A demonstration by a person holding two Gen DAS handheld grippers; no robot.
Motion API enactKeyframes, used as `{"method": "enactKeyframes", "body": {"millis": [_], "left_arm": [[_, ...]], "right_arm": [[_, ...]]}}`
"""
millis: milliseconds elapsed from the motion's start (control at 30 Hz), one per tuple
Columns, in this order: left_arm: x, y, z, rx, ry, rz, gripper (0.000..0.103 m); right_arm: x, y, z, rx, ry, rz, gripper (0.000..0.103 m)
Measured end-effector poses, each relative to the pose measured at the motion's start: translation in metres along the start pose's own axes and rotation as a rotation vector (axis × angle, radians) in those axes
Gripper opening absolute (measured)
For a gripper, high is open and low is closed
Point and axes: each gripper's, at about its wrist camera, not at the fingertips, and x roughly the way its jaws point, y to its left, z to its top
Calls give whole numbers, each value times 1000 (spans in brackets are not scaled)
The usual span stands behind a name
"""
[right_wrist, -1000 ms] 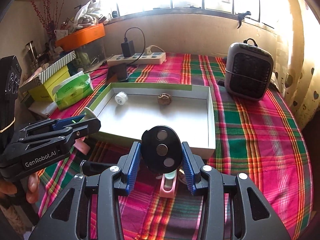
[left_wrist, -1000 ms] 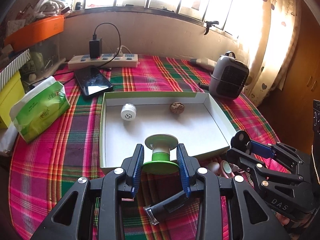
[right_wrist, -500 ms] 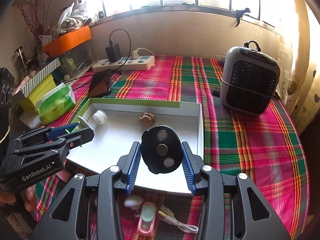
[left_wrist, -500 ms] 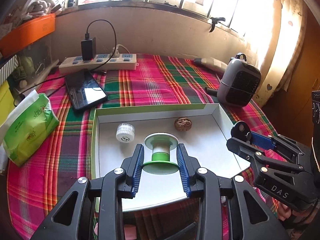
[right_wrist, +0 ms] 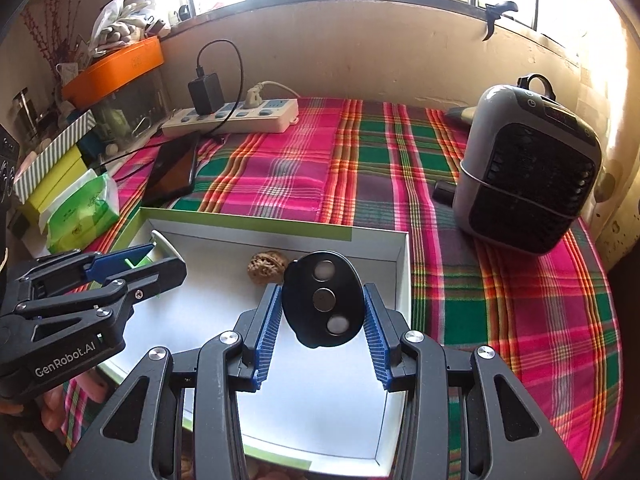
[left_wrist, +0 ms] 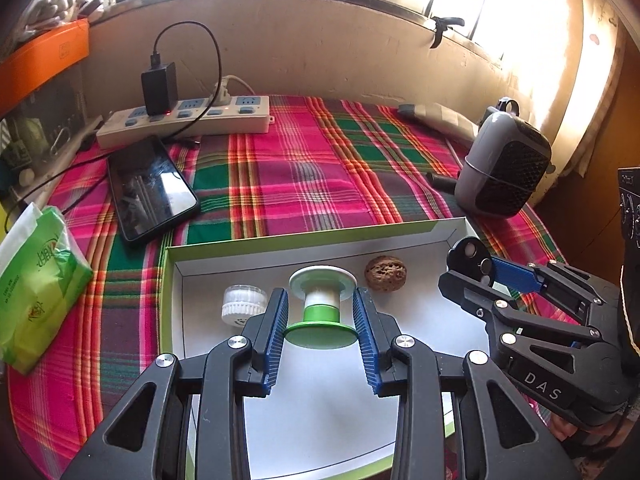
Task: Organize objects
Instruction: 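Set down the green spool with the left gripper while the right releases the black disc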
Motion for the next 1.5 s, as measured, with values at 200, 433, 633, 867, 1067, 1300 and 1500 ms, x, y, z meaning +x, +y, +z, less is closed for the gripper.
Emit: {"method": "enactKeyframes", "body": {"millis": [200,433,633,867,1067,1300,1500], "left_arm": [[14,2,4,-1,22,5,32],[25,1,5,10,43,8,32],[30,-1,4,18,57,7,32],[33,-1,3,12,62,14,32],[34,0,3,10,65,19,32],[34,0,3,9,64,21,32],[34,1,3,6,64,21,32]], "right_arm": [[14,0,5,-13,20,-3,42],[22,-1,8,-11,34,-3,42],[28,-3,7,-8,42,-4,42],[32,-2,7,-10,48,-1,42],[36,-2,7,-9,58,-3,42],[36,-1,7,-12,57,-6,42],[36,-1,7,-7,55,-5,42]]}}
